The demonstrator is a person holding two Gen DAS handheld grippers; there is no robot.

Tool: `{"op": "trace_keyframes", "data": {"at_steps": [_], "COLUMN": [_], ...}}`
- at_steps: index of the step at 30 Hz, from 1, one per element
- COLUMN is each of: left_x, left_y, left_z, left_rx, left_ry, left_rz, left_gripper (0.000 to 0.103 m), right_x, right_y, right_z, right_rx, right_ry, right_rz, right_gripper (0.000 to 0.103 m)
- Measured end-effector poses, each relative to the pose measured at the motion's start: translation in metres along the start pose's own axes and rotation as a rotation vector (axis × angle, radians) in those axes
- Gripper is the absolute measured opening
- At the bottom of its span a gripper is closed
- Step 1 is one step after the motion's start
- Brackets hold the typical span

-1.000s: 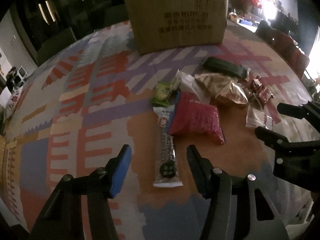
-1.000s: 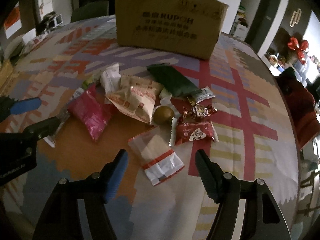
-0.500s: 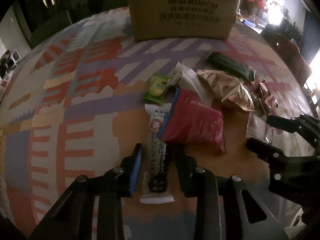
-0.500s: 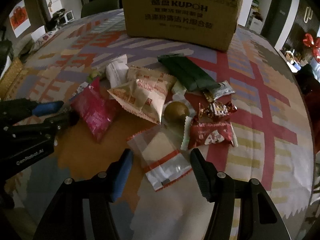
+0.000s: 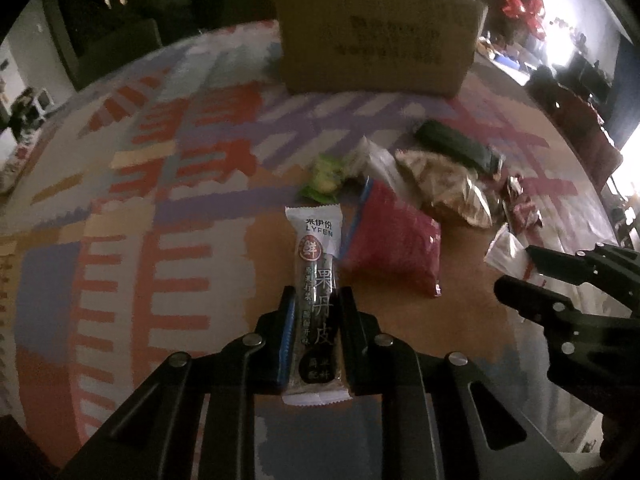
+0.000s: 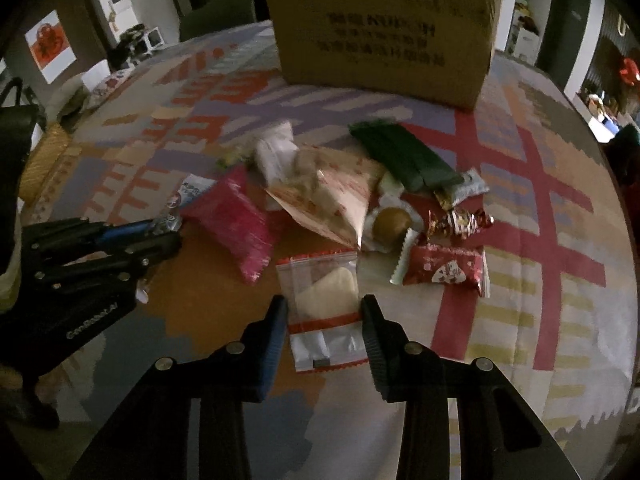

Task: Organize snacks
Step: 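Carry both snacks over the cardboard box and open both tools to drop them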

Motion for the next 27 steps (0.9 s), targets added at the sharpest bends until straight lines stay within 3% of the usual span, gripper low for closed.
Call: {"op": "trace_keyframes", "data": {"at_steps": [16, 27], "left_x": [0.009, 0.014], "left_y": [0.075, 0.109], "left_z": [0.064, 0.138], "left_rx": [-0.199, -0.333], "left_ry": [-0.004, -0.008], "left_rz": [-0.055, -0.079], "left_gripper": [0.021, 0.021], "right_x": [0.017, 0.019], "right_y": [0.069, 0.106], "right_z": [0.062, 0.119], "right_rx": [-0.195, -0.316], "right_ry": [0.056, 0.098], "right_rz": [-0.008, -0.027], "right_gripper": [0.038, 0.038]}}
Point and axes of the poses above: each gripper's, at about its wrist camera, not at the fingertips, and y roughly against the way its jaws point, x to its left, z to its top, the point moved 7 cm from there along -y, roughly the way its jaws point, and after that the axes turned 11 degrees about z, right-handed, at the moved point
